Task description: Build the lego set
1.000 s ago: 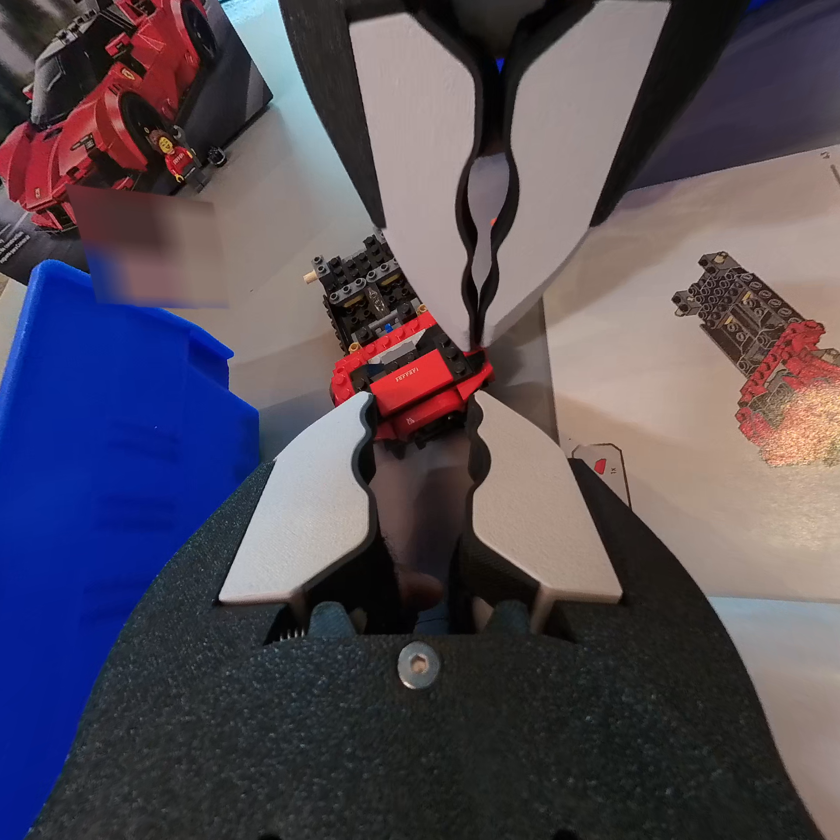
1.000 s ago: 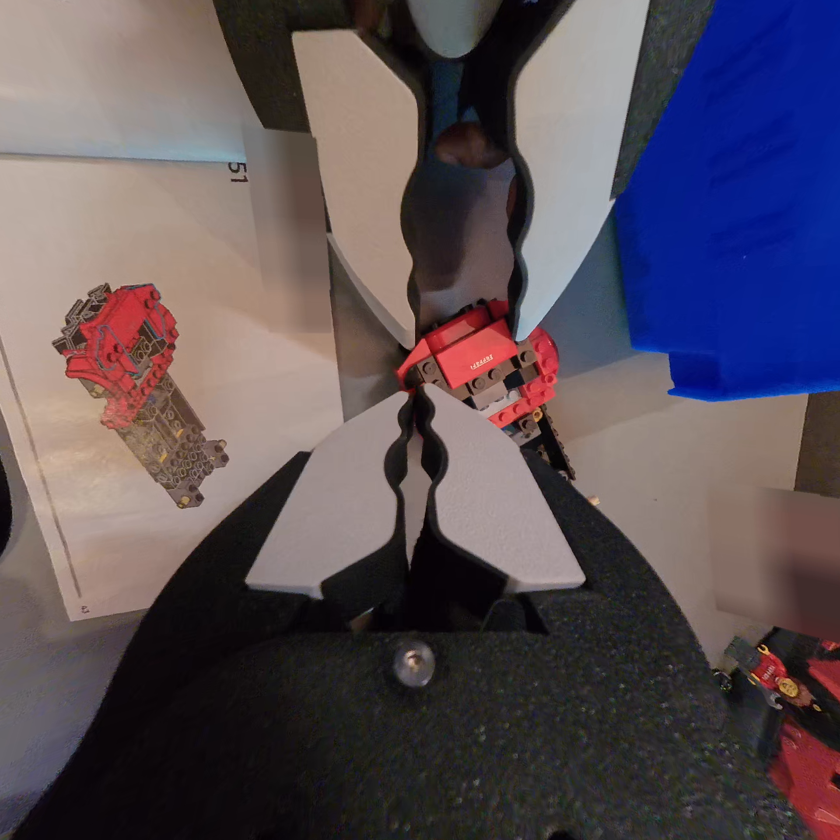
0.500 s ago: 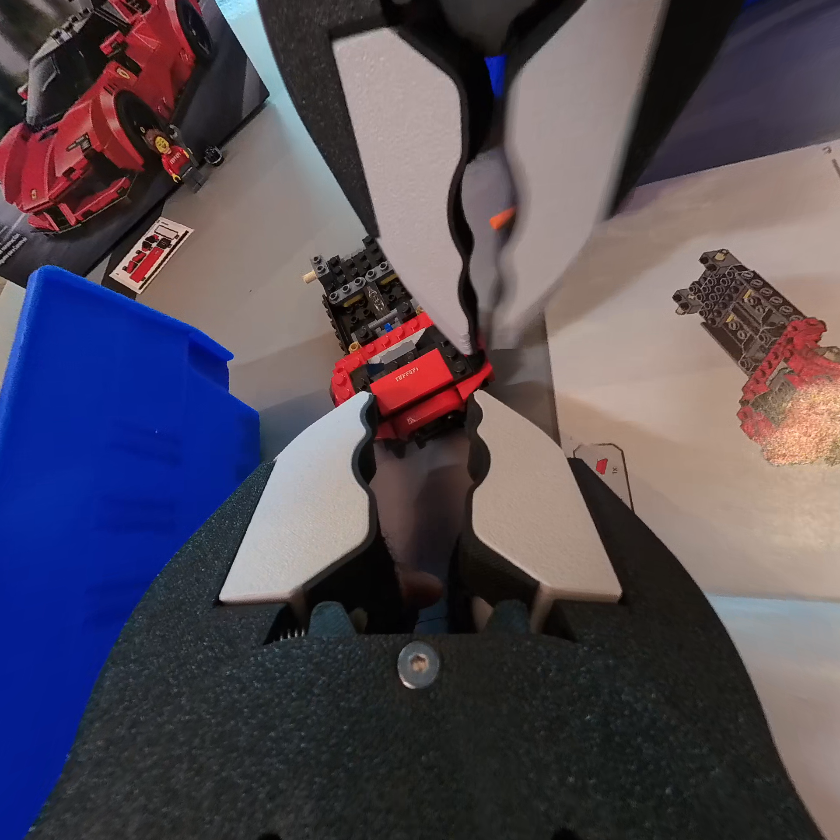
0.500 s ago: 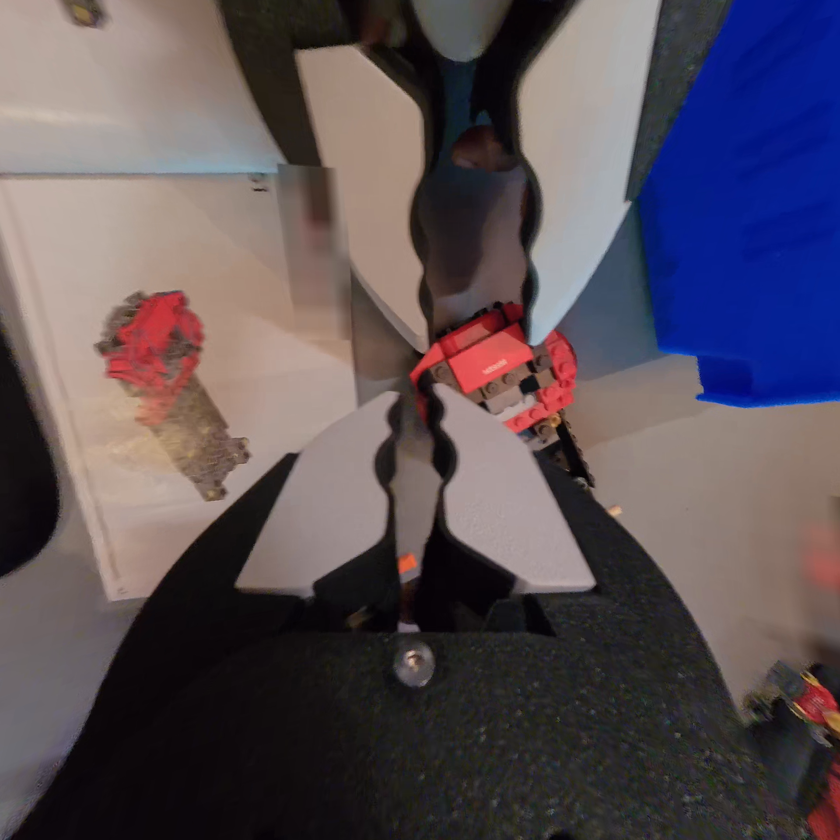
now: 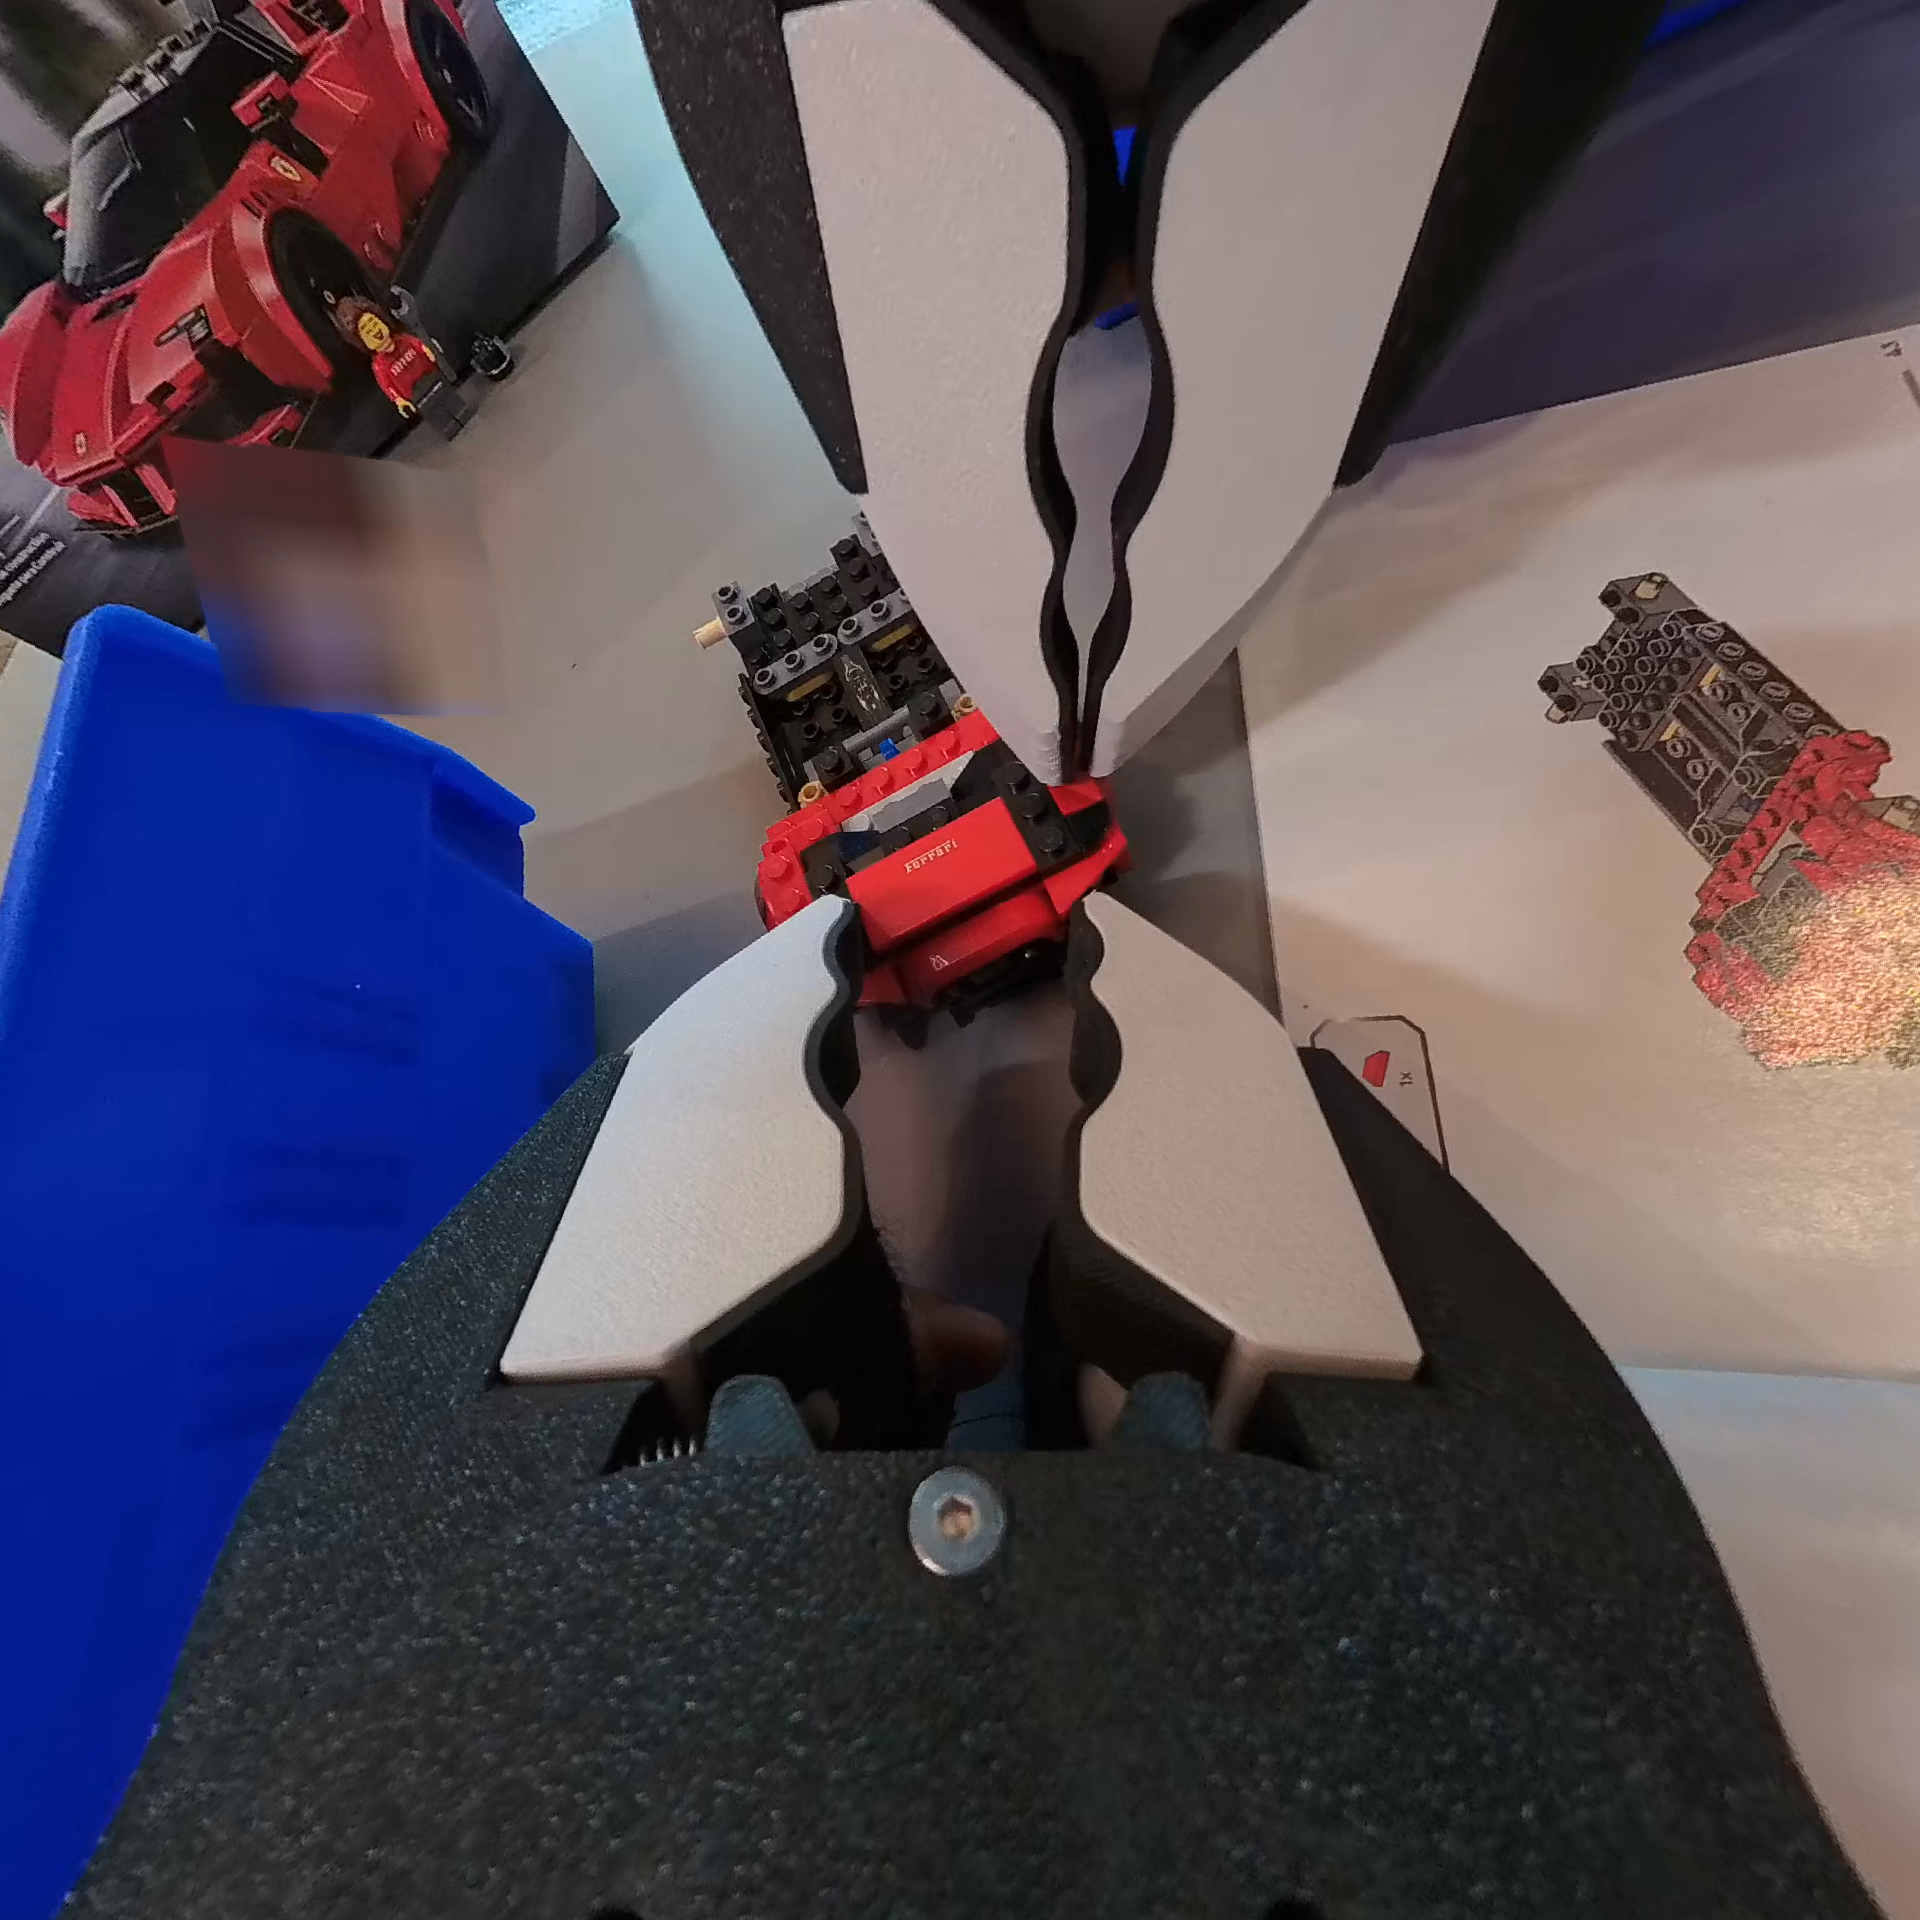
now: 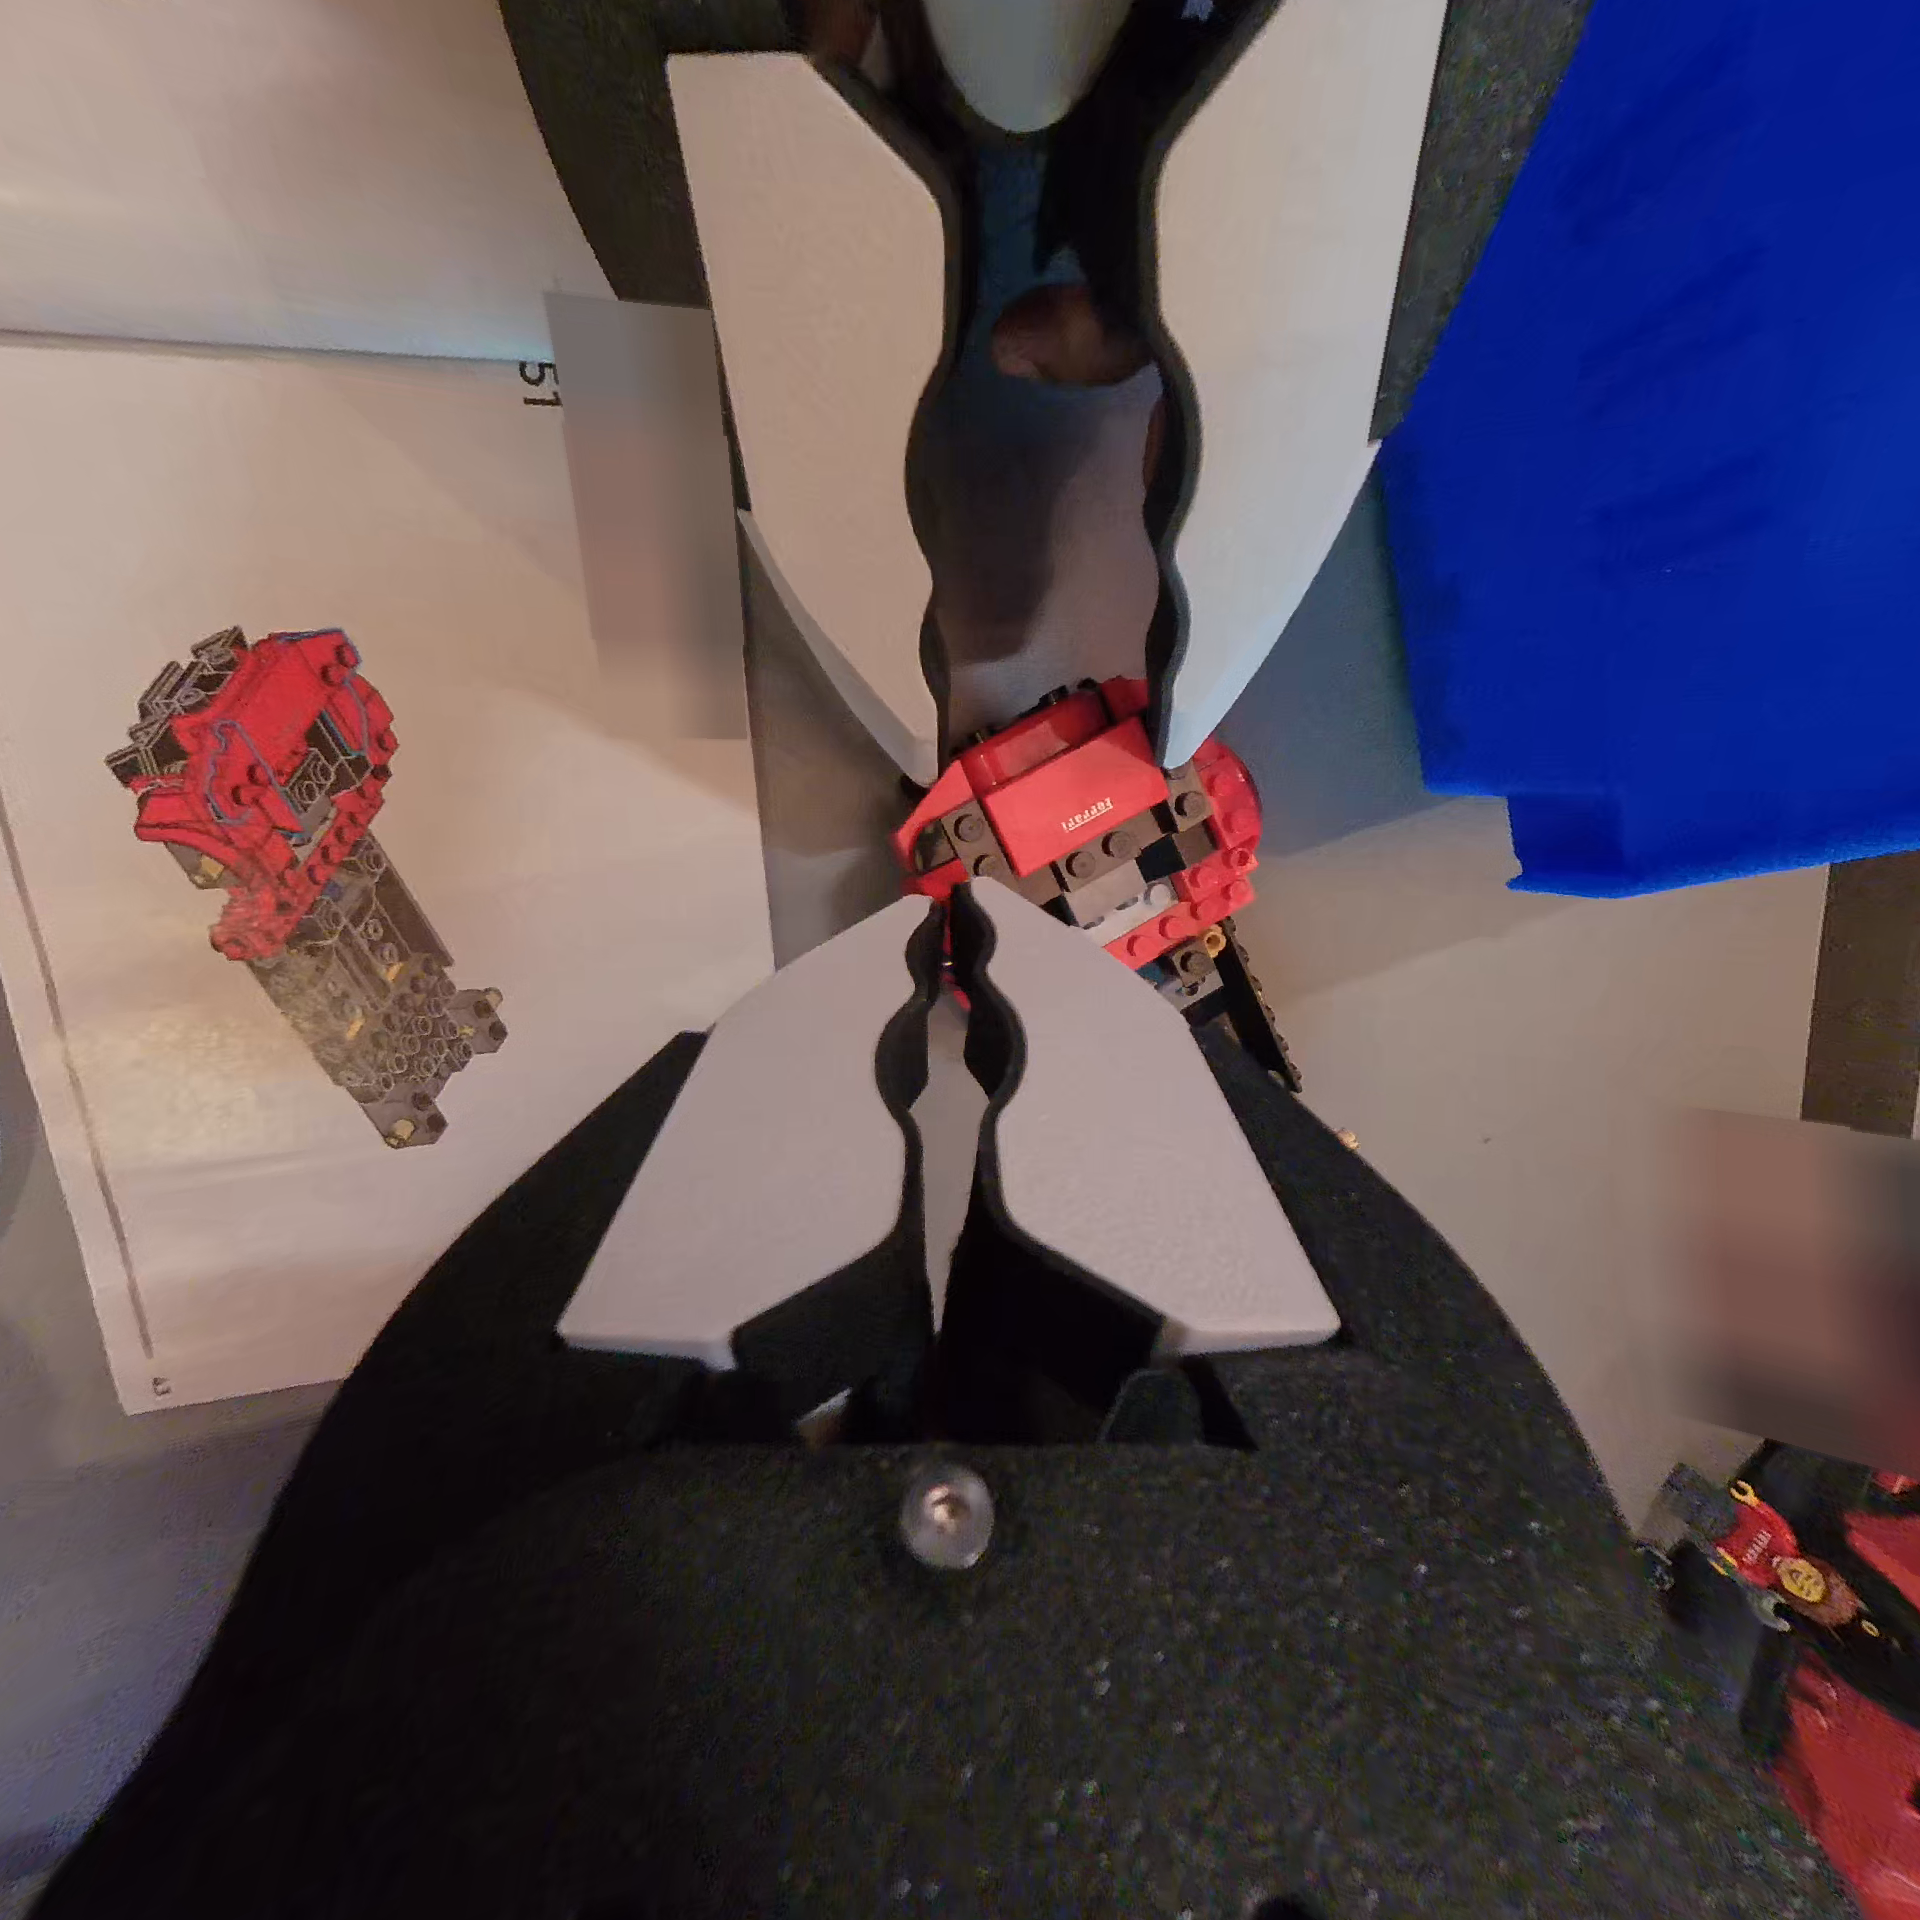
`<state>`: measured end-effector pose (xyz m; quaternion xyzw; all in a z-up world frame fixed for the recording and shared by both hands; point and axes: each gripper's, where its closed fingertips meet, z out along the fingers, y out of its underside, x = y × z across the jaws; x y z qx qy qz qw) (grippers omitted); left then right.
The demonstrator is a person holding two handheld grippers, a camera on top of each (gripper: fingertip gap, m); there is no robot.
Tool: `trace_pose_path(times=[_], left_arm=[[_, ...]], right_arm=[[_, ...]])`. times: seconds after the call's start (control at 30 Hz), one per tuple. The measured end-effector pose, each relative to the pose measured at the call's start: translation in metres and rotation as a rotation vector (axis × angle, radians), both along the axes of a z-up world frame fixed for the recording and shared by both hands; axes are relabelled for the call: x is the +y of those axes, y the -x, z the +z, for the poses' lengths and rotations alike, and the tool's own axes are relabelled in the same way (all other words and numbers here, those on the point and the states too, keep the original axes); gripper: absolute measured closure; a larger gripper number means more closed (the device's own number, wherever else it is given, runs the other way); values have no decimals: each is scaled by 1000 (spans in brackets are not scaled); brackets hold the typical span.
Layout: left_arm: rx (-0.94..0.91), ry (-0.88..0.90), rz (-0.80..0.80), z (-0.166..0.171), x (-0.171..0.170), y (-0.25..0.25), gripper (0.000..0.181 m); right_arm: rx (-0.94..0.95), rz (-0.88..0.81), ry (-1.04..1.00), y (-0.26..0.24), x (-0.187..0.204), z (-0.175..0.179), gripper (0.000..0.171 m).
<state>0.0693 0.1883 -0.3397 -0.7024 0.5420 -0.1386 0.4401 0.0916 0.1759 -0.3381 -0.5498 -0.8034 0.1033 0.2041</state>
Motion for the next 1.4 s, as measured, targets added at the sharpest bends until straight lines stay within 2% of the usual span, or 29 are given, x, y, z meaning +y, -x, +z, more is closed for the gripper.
trace_pose_path(times=[0.37, 0.43, 0.5, 0.7, 0.77, 1.4], left_arm=[[-6, 3, 1, 0, 1, 0, 145], [-7, 0, -1, 0, 1, 0, 145], [-7, 0, -3, 0, 1, 0, 144], [-9, -2, -3, 0, 1, 0, 144], [-11, -2, -3, 0, 1, 0, 145], [-22, 16, 18, 0, 1, 0, 145]], right_arm=[[-11, -14, 28, 2, -4, -3, 171], [9, -2, 57, 1, -8, -2, 159], [41, 13, 0, -1, -3, 2, 153], [95, 101, -190, 0, 3, 0, 158], [99, 109, -196, -1, 3, 0, 166], [130, 70, -176, 0, 3, -1, 166]])
